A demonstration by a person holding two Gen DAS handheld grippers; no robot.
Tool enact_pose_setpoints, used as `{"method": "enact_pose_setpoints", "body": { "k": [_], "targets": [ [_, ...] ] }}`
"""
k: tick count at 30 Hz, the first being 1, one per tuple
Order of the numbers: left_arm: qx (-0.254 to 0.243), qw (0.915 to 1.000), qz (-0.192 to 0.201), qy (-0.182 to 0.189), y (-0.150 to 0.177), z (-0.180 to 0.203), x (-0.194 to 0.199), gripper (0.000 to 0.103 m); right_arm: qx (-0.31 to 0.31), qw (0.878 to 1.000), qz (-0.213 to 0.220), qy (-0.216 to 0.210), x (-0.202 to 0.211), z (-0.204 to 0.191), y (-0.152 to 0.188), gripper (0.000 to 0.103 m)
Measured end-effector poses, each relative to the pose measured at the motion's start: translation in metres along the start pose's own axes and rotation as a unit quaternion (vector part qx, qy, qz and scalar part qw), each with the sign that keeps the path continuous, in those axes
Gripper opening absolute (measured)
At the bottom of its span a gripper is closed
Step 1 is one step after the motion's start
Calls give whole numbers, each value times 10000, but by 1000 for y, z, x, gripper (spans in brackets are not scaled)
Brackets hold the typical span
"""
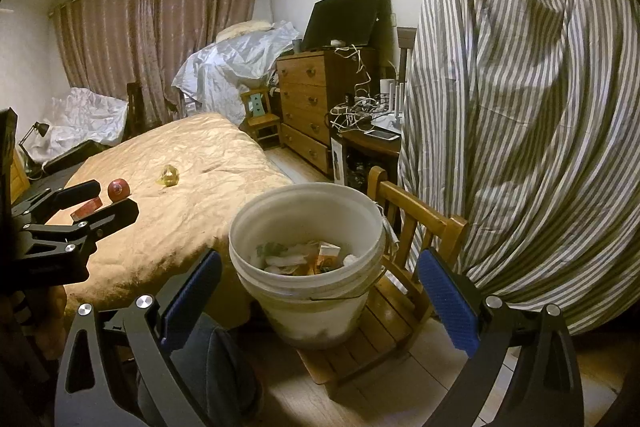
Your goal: Collect trash
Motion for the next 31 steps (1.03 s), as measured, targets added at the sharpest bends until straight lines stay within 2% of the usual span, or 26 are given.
{"method": "enact_pose_setpoints", "body": {
  "k": [17,20,31],
  "targets": [
    [-24,10000,-61,40,4,-6,-3,97,19,10000,-24,-12,-1,-3,1,98],
    [3,9998,-129,135,6,-9,-4,97,10,10000,-25,-10,-1,-3,1,98],
    [-81,9998,-147,59,13,-17,2,97,37,10000,-10,-26,-4,-7,1,98]
  ]
}}
Point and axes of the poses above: each gripper's, at about its wrist camera, not at the fingertips, and x roughly against the way its jaws point, z to its right, y to its underside, the point moved 3 cm from there along -x, roughly the way its jaws point
